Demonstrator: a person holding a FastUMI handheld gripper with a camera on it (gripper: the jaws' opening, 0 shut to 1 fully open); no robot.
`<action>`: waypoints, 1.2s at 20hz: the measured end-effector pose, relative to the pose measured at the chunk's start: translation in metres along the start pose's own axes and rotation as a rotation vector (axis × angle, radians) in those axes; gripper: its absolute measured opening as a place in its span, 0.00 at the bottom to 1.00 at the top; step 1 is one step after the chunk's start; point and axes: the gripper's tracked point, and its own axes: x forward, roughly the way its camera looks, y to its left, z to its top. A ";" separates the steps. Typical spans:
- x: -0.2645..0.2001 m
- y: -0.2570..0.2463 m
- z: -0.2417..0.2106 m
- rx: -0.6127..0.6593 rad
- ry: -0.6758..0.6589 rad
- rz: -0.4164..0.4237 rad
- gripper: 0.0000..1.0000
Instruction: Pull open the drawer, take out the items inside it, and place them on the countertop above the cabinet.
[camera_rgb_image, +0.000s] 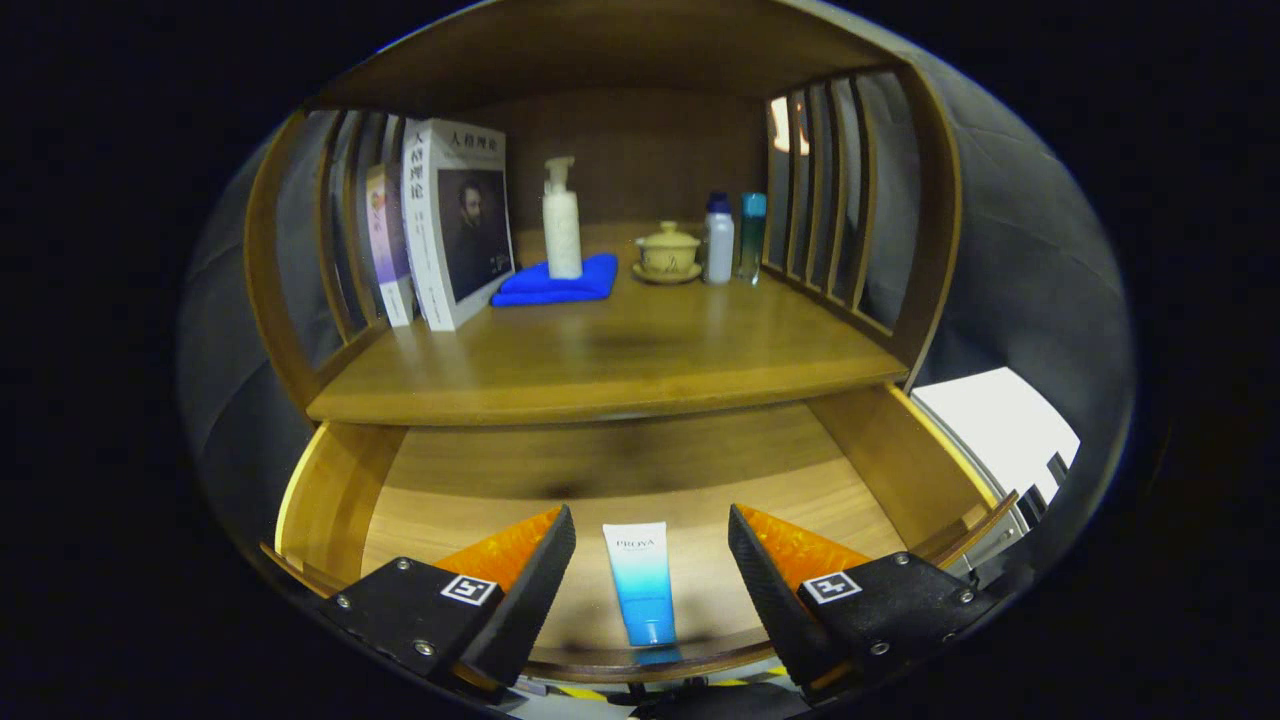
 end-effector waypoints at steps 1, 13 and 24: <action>0.007 0.001 -0.003 -0.002 0.031 0.001 0.95; 0.051 -0.004 -0.045 0.021 0.298 0.000 0.95; 0.047 0.005 -0.086 0.008 0.553 -0.001 0.92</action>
